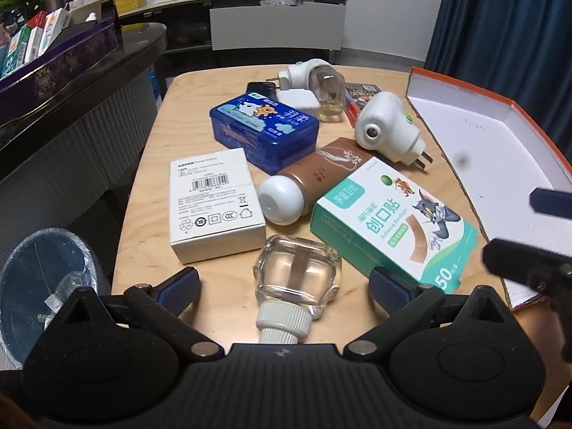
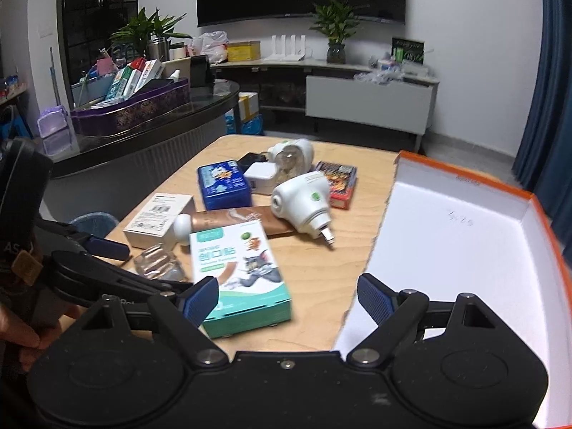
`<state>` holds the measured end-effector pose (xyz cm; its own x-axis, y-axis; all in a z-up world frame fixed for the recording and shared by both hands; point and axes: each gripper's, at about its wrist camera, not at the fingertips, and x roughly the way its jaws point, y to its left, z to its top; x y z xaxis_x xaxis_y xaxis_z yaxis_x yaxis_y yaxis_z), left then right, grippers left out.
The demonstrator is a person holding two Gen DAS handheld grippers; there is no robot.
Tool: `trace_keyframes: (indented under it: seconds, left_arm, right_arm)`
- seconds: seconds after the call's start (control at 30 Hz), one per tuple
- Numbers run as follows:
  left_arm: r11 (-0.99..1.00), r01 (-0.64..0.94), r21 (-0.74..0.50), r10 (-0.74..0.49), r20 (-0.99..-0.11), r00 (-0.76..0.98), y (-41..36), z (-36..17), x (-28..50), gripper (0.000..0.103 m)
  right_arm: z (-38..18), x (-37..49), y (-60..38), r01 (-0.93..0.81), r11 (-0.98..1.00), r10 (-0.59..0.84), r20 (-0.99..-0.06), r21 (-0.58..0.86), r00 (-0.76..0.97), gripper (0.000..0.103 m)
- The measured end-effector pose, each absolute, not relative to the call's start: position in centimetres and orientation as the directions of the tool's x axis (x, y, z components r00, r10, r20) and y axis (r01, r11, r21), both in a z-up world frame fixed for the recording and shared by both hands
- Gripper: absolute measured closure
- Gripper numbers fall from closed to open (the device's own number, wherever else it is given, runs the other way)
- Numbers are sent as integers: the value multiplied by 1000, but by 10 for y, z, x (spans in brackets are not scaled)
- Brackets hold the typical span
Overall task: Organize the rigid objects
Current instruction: 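Reach the left gripper to the glass refill bottle while the right approaches the bandage box, then grasp the glass bottle with the left gripper while the right grasps the teal bandage box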
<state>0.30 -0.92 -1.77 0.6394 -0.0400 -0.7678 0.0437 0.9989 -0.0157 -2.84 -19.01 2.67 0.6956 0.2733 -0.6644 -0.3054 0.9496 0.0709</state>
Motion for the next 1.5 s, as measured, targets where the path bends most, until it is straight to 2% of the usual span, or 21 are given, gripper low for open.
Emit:
trace_keyframes:
  seconds: [0.4,1.23,1.3,1.4,1.43,1.5]
  left_arm:
    - [1000,3,2,0,-769,639,-2,-18,4,0]
    - [1000,1,-8,-7,-760,650,0,-15,0,13]
    - [1000,6,2,-2,-757,654,-1,-15,-1,17]
    - [999,15,52,29,-742,670,-5,-14,-4,47]
    - [998,7,62,41,-735,676,-5,-13,-6,51]
    - [999,-6,33,28,-738,674,0,-13,-7,52]
  right_arm:
    - [23,-18,-171,-342,937,291,-694,69,658,3]
    - [20,-15,-173,-341,937,292,-707,77,644,3]
    - [20,-14,-172,-348,935,295,-709,75,641,3]
    - [18,-9,-169,-373,925,308,-717,72,626,3]
    - [18,-7,-168,-381,922,313,-720,73,620,3]
    - [16,0,-165,-400,913,327,-729,81,601,3]
